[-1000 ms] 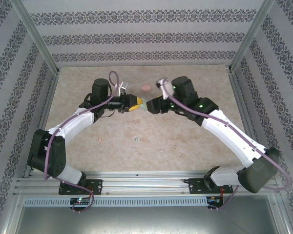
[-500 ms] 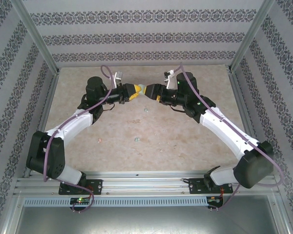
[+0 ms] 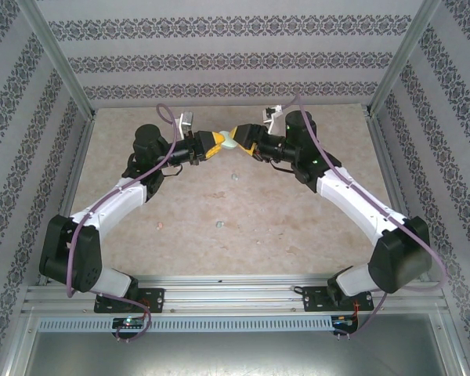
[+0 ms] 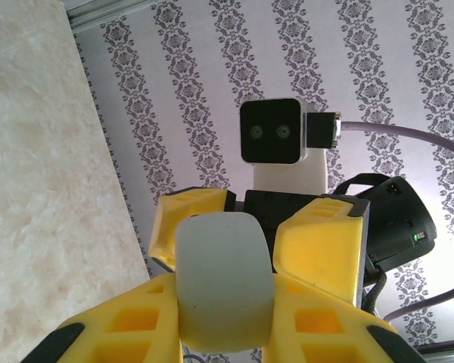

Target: Insert wireless bluetooth earbuds into charging case

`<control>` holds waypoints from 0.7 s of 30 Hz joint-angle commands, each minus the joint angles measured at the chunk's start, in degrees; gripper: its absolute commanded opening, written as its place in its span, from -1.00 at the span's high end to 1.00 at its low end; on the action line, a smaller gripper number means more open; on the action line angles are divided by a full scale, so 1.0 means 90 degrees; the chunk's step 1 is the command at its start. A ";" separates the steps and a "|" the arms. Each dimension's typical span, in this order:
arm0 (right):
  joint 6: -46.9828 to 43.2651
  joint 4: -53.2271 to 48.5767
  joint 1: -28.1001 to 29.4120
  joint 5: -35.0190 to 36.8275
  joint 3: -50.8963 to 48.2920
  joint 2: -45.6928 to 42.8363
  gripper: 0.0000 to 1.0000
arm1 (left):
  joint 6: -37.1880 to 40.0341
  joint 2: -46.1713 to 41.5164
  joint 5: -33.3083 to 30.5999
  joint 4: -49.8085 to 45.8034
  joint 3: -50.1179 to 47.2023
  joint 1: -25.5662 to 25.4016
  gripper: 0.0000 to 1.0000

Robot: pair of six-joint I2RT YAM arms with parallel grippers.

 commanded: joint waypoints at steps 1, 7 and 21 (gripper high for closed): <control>0.0418 0.0896 -0.0012 -0.0438 -0.0090 0.0123 -0.12 | -0.0156 -0.0136 -0.0098 0.0257 0.0037 0.0015 0.82; 0.0763 0.1510 -0.0011 -0.0628 -0.0219 0.0189 0.01 | -0.0331 -0.0125 -0.0204 0.0250 -0.0007 0.0019 0.82; 0.1046 0.2078 0.0046 -0.0879 -0.0383 0.0193 0.09 | -0.0833 -0.0166 -0.0411 0.0503 -0.0314 0.0017 0.83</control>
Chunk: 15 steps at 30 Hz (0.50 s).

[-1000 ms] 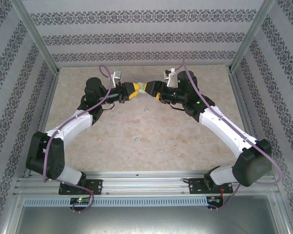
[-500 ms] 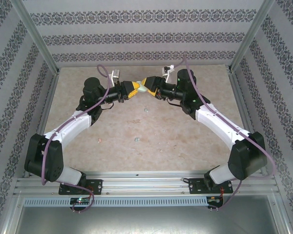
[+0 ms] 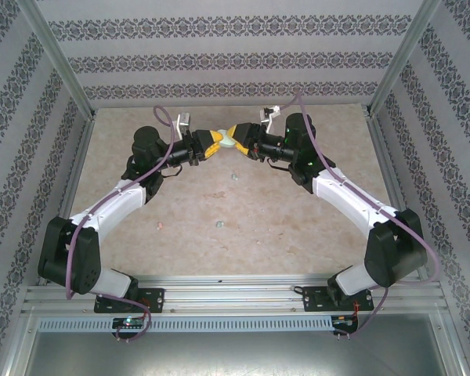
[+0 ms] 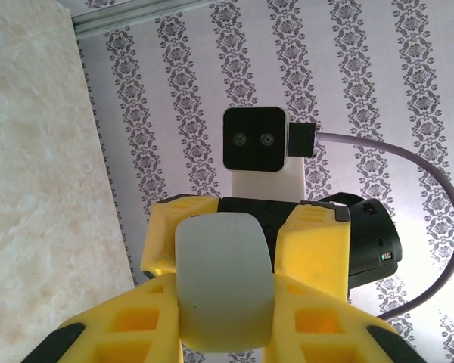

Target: Insert wireless bluetooth earbuds into charging case

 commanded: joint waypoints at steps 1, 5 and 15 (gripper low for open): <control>0.0207 0.0858 0.0102 -0.0357 -0.0082 -0.0010 0.16 | -0.0332 -0.0072 -0.0145 0.0381 -0.0144 0.0016 0.83; 0.0481 0.1312 0.0158 -0.0374 -0.0153 0.0069 0.14 | -0.0379 -0.0120 -0.0139 0.0393 -0.0057 -0.0013 0.83; 0.0531 0.1423 0.0310 -0.0403 -0.0034 0.0161 0.19 | -0.0535 -0.0184 -0.0083 0.0510 -0.0058 -0.0042 0.84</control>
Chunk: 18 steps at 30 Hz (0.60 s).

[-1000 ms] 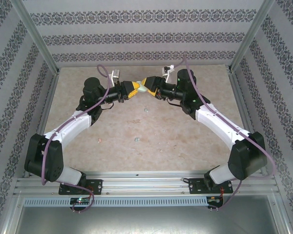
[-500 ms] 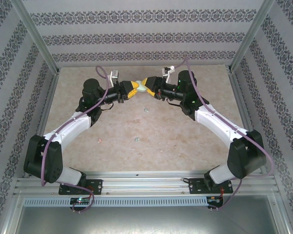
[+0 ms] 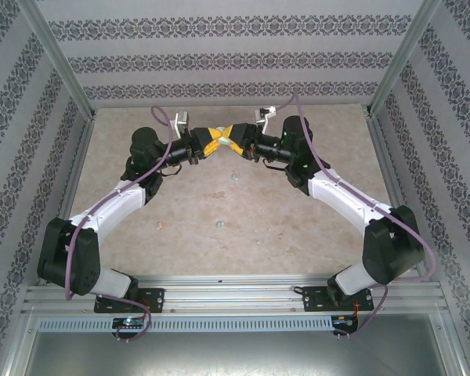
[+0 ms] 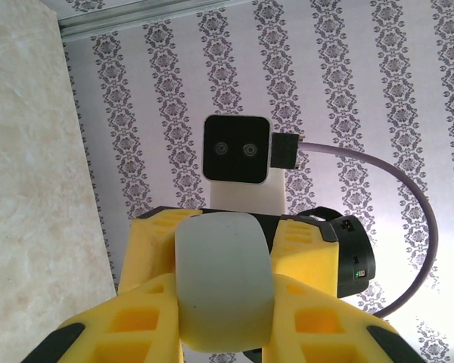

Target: Insert wireless bluetooth earbuds into charging case

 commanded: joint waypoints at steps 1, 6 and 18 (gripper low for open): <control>0.0089 0.0619 0.0135 -0.0271 0.0074 -0.0016 0.26 | -0.0097 -0.0145 0.0020 0.0171 -0.0034 -0.0038 0.83; 0.0307 0.0828 0.0065 -0.0187 -0.0106 -0.0106 0.50 | 0.0411 -0.0167 0.0311 0.0074 -0.0006 -0.0008 0.63; 0.0153 -0.0837 -0.0348 -0.0781 -0.0104 -0.0725 0.55 | 0.5227 -0.1198 0.0157 -0.0557 -0.0418 0.0393 -0.49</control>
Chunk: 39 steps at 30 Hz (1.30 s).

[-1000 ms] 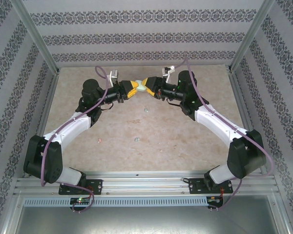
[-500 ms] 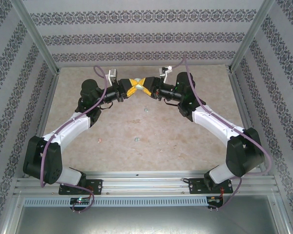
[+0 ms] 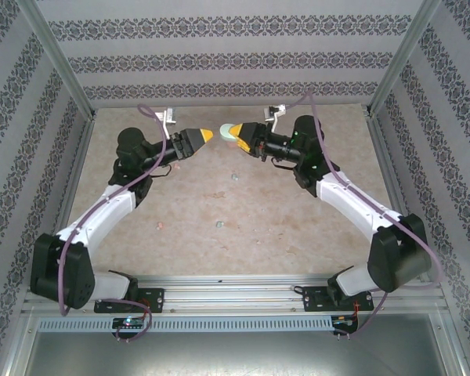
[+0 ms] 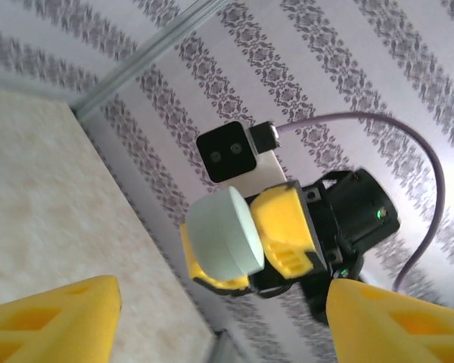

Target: Insert wireless bluetooth earbuds into charging case

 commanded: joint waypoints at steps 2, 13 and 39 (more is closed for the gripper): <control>-0.0369 -0.1223 0.0014 -0.0516 0.0105 -0.0365 0.55 | 0.3243 -0.0595 0.0083 -0.0128 -0.0441 0.0011 -0.54; -0.0947 -0.2422 0.0273 -0.0776 0.0273 -0.0710 0.54 | 0.6061 -0.0523 0.1000 -0.0089 -0.0731 -0.0449 -0.59; -0.0847 -0.2183 0.0621 -0.0812 0.0248 -0.0535 0.52 | 0.5663 0.0046 0.1177 0.0390 -0.0554 -0.0681 0.00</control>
